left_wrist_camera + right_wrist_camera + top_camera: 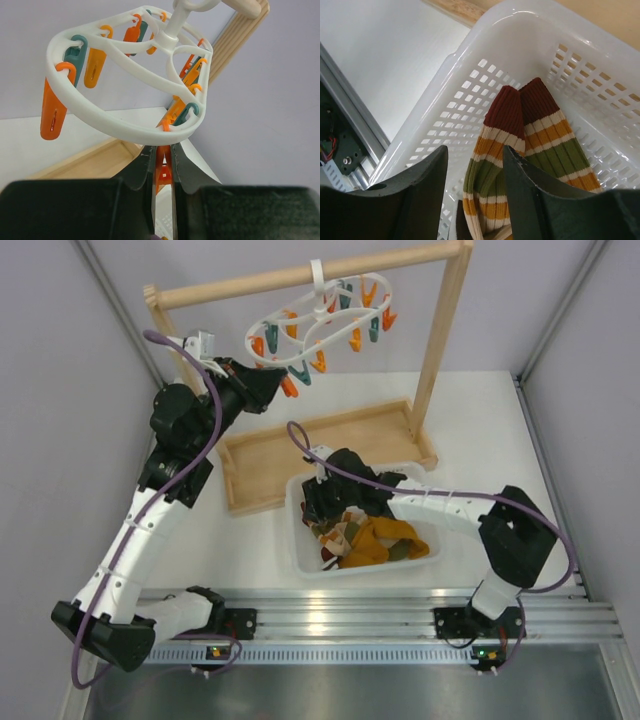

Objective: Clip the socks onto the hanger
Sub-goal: Adjust the sock in the bin.

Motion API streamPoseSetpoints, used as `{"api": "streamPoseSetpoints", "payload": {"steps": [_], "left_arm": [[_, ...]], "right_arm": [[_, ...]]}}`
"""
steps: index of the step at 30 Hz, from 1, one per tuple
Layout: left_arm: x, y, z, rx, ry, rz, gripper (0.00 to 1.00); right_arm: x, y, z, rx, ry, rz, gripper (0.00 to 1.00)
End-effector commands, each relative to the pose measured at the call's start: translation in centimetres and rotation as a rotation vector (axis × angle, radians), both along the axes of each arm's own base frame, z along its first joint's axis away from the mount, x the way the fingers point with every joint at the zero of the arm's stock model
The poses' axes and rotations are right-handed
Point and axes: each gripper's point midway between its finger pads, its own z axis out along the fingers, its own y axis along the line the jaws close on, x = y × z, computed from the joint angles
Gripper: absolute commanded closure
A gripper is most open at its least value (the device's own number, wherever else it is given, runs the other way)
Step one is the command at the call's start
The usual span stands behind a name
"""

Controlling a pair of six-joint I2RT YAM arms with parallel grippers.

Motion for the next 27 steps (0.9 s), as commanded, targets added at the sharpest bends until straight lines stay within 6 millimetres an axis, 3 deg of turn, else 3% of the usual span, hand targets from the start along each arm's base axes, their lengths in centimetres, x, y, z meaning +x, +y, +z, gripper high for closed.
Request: {"api": "streamPoseSetpoints", "payload": {"steps": [1, 11, 22, 27], "left_arm": [[-0.5, 0.5, 1.3, -0.022, -0.049, 0.012, 1.00], [-0.1, 0.1, 0.8, -0.035, -0.030, -0.001, 1.00], [-0.2, 0.3, 0.3, -0.026, -0.024, 0.008, 1.00], [-0.1, 0.1, 0.0, -0.027, -0.016, -0.001, 1.00]], "right_arm": [[0.6, 2.0, 1.1, 0.050, -0.006, -0.036, 0.52], [2.2, 2.6, -0.5, -0.012, -0.053, -0.080, 0.58], [2.5, 2.5, -2.8, -0.053, -0.050, -0.082, 0.56], [2.5, 1.9, -3.1, -0.069, -0.069, -0.073, 0.70]]}}
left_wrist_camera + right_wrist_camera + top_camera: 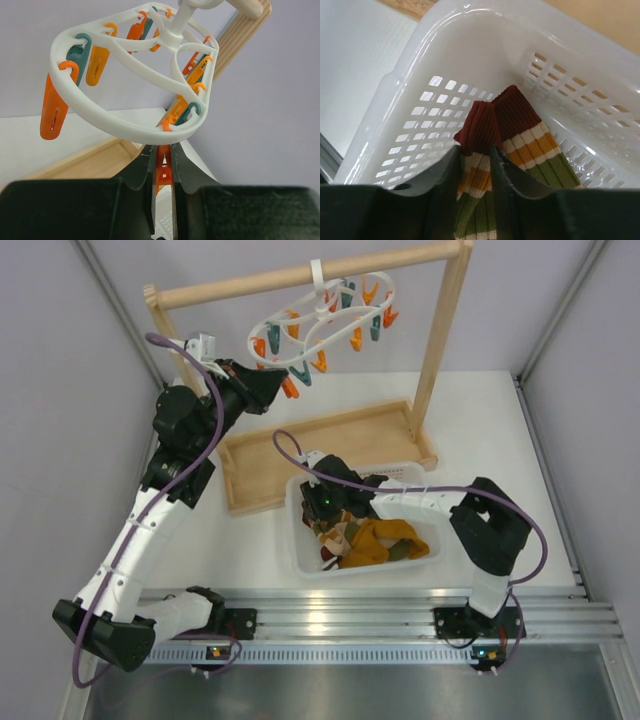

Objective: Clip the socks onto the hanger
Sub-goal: Adjust the sock in the bin.

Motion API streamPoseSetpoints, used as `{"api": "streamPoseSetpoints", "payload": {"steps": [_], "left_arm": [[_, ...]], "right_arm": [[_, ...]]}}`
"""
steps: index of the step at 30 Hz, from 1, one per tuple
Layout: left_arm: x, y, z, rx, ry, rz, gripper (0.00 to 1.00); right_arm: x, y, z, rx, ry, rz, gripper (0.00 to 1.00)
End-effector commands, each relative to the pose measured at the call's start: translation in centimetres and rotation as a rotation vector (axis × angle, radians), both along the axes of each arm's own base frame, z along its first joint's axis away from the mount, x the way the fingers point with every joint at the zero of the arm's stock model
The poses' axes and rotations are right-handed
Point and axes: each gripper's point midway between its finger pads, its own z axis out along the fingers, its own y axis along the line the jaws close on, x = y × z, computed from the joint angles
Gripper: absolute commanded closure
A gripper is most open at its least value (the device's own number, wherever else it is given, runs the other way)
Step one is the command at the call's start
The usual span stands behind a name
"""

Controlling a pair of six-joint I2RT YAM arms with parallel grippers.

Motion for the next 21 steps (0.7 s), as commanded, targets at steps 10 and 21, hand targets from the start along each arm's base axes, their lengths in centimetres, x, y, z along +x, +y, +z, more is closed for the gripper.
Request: {"api": "streamPoseSetpoints", "payload": {"steps": [10, 21], "left_arm": [[-0.8, -0.3, 0.5, -0.005, 0.007, -0.040, 1.00], [-1.9, -1.6, 0.1, -0.005, -0.005, -0.142, 1.00]], "right_arm": [[0.5, -1.4, 10.3, 0.169, -0.299, 0.146, 1.00], [-0.6, -5.4, 23.2, 0.317, -0.598, 0.428, 1.00]]}}
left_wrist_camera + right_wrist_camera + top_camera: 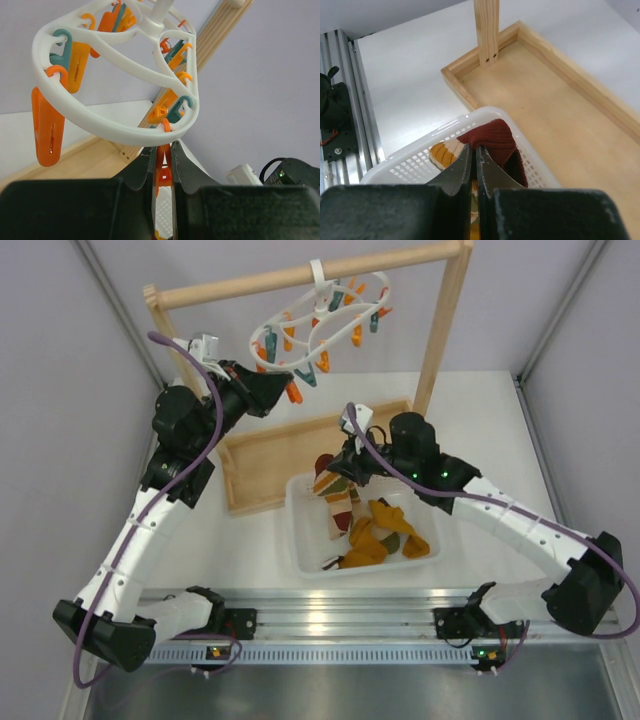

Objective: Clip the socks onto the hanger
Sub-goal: Adjust the sock in the bin.

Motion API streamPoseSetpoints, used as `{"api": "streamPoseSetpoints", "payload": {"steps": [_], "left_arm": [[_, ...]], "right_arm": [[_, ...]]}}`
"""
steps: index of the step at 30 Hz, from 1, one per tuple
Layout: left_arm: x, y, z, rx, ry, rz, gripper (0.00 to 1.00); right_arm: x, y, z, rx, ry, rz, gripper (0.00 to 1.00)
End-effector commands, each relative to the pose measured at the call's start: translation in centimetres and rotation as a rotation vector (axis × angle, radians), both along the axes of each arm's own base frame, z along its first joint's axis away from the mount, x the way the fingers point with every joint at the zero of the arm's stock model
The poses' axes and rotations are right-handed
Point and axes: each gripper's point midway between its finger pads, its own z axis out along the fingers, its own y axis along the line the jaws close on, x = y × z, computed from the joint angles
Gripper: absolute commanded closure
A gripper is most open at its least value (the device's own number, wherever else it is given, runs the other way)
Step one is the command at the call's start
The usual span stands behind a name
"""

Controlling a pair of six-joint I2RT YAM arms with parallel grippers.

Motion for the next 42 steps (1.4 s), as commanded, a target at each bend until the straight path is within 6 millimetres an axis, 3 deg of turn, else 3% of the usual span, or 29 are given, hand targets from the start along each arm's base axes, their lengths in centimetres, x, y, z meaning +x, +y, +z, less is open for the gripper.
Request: {"api": "streamPoseSetpoints", "payload": {"steps": [1, 9, 17, 18, 21, 22, 23, 25, 27, 30, 36, 42], "left_arm": [[-1.2, -0.8, 0.4, -0.005, -0.015, -0.072, 1.00], [-1.5, -0.9, 0.1, 0.008, -0.011, -0.088, 1.00], [-1.8, -1.6, -0.1, 0.023, -0.012, -0.134, 1.00], [-1.8, -1.5, -0.1, 0.024, -0.013, -0.132, 1.00], [-1.7, -1.4, 0.1, 0.026, -0.017, -0.128, 1.00], [-1.7, -1.4, 0.2, 0.027, -0.019, -0.127, 1.00], [-1.6, -1.4, 0.2, 0.030, -0.021, -0.124, 1.00], [-1.7, -1.3, 0.2, 0.030, -0.021, -0.123, 1.00], [-1.8, -1.3, 0.2, 0.029, -0.020, -0.125, 1.00], [-1.9, -1.3, -0.5, 0.032, -0.005, -0.128, 1.00], [-1.8, -1.3, -1.1, 0.042, 0.010, -0.123, 1.00], [-1.6, -1.3, -1.0, 0.048, 0.004, -0.120, 1.00]], "right_arm": [[-0.5, -0.4, 4.2, 0.029, -0.145, 0.087, 1.00], [2.0, -0.4, 9.8, 0.091, -0.321, 0.016, 1.00], [-1.0, -0.6, 11.7, 0.130, -0.459, 0.227, 1.00], [-1.1, -0.6, 12.7, 0.131, -0.466, 0.248, 1.00], [-3.1, -1.3, 10.7, 0.072, -0.363, 0.371, 1.00], [-4.3, -1.4, 9.2, 0.044, -0.326, 0.443, 1.00], [-6.0, -2.8, 5.1, -0.069, -0.196, 0.490, 1.00], [-6.2, -5.0, -1.6, -0.252, -0.206, 0.559, 1.00], [-8.3, -8.8, -8.1, -0.411, -0.162, 0.663, 1.00], [-8.0, -11.2, -12.3, -0.512, -0.168, 0.624, 1.00], [-6.8, -13.5, -16.0, -0.669, -0.145, 0.619, 1.00], [-6.5, -13.9, -16.0, -0.684, -0.152, 0.645, 0.96]]}}
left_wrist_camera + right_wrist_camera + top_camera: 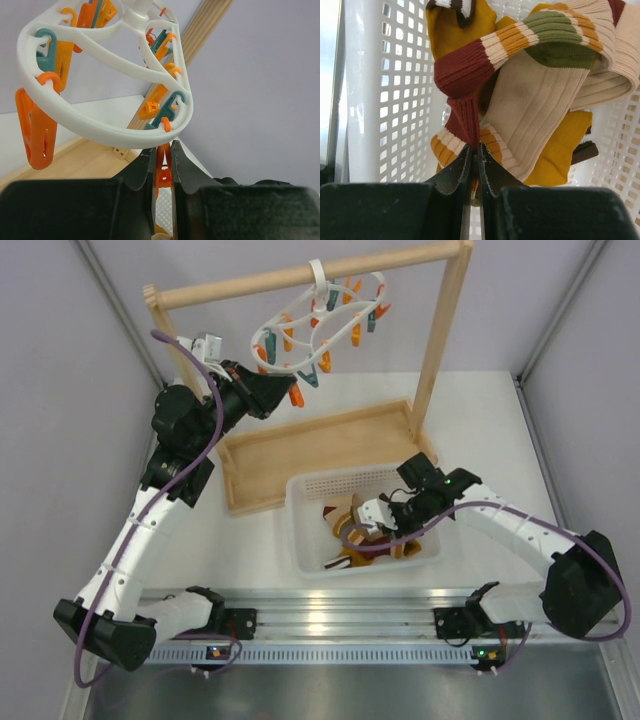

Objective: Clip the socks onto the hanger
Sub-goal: Adjust the sock in the bin.

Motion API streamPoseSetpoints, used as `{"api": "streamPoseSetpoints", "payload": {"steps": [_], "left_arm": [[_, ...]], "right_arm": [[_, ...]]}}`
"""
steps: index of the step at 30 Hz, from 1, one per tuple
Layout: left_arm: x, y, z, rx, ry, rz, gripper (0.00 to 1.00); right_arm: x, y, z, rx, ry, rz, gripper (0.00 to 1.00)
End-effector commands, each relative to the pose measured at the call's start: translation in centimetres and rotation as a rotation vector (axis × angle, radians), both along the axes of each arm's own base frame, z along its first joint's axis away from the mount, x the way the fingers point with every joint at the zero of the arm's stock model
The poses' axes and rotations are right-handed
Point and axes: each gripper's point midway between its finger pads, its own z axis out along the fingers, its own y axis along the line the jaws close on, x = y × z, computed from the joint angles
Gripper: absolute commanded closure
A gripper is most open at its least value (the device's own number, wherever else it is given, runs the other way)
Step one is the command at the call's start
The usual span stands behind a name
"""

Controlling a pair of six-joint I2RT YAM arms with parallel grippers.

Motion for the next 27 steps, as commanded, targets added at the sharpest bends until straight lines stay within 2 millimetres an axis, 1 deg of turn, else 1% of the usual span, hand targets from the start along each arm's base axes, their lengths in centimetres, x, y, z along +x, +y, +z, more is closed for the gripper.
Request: {"api": "streamPoseSetpoints", "payload": {"steps": [1, 2, 4, 5, 7, 8, 9, 10, 11, 12, 13, 14, 15, 16, 17, 18, 19, 20, 22, 23, 25, 26, 27], "left_arm": [[-0.8, -0.5, -1.0, 0.036, 0.019, -0.051, 1.00], [-0.9, -0.5, -1.0, 0.039, 0.016, -0.052, 1.00], [-0.9, -0.5, -1.1, 0.038, 0.019, -0.050, 1.00], [-0.9, -0.5, -1.0, 0.036, 0.019, -0.048, 1.00], [-0.9, -0.5, -1.1, 0.037, 0.020, -0.049, 1.00], [-0.9, -0.5, -1.1, 0.037, 0.019, -0.047, 1.00], [-0.9, -0.5, -1.2, 0.036, 0.020, -0.046, 1.00], [-0.8, -0.5, -1.2, 0.036, 0.023, -0.045, 1.00], [-0.8, -0.5, -1.2, 0.033, 0.025, -0.045, 1.00], [-0.8, -0.5, -1.3, 0.034, 0.026, -0.047, 1.00], [-0.8, -0.5, -1.2, 0.033, 0.023, -0.047, 1.00], [-0.8, -0.6, -1.2, 0.033, 0.022, -0.048, 1.00], [-0.7, -0.5, -1.1, 0.032, 0.022, -0.044, 1.00], [-0.7, -0.5, -1.0, 0.031, 0.019, -0.044, 1.00], [-0.7, -0.5, -1.0, 0.031, 0.019, -0.044, 1.00], [-0.7, -0.5, -1.0, 0.031, 0.019, -0.042, 1.00], [-0.6, -0.5, -1.0, 0.030, 0.020, -0.043, 1.00], [-0.6, -0.5, -1.1, 0.029, 0.023, -0.041, 1.00], [-0.5, -0.5, -1.2, 0.029, 0.027, -0.040, 1.00], [-0.5, -0.5, -1.1, 0.029, 0.023, -0.040, 1.00], [-0.5, -0.4, -1.1, 0.028, 0.022, -0.037, 1.00], [-0.5, -0.4, -1.1, 0.029, 0.022, -0.035, 1.00], [-0.6, -0.4, -1.1, 0.027, 0.024, -0.039, 1.00]], "right_arm": [[-0.4, 0.0, 1.2, 0.013, 0.010, 0.069, 0.92], [-1.0, 0.2, 1.8, 0.020, 0.019, 0.123, 0.90], [-1.8, 0.5, 2.4, 0.041, 0.067, 0.134, 0.83], [-1.2, 1.1, 3.1, 0.052, 0.088, 0.066, 0.69], [0.2, 1.6, 4.1, 0.096, 0.098, -0.008, 0.65], [1.5, 2.3, 5.0, 0.141, 0.090, -0.062, 0.66], [2.4, 2.7, 5.7, 0.178, 0.082, -0.096, 0.66], [3.4, 2.7, 6.2, 0.214, 0.103, -0.167, 0.68], [5.1, 3.2, 6.6, 0.251, 0.057, -0.196, 0.68], [5.8, 3.2, 6.4, 0.251, 0.043, -0.224, 0.69], [7.0, 2.7, 5.9, 0.222, 0.004, -0.270, 0.70], [7.7, 2.5, 4.8, 0.205, 0.004, -0.326, 0.73], [9.3, 2.7, 4.8, 0.222, -0.051, -0.363, 0.74], [10.7, 1.9, 4.3, 0.193, -0.102, -0.428, 0.74], [11.0, 1.6, 3.1, 0.170, -0.095, -0.468, 0.75], [12.1, 1.6, 3.1, 0.178, -0.126, -0.496, 0.75], [12.7, 1.1, 2.6, 0.156, -0.149, -0.534, 0.75], [13.0, 0.9, 1.5, 0.136, -0.135, -0.559, 0.75], [13.6, 0.7, 0.7, 0.117, -0.146, -0.586, 0.75], [13.5, 0.5, -0.4, 0.093, -0.129, -0.596, 0.75], [13.7, 0.3, -1.2, 0.072, -0.138, -0.601, 0.75], [13.4, 0.1, -2.2, 0.049, -0.129, -0.595, 0.74], [13.2, 0.2, -2.7, 0.041, -0.122, -0.587, 0.73]]}}
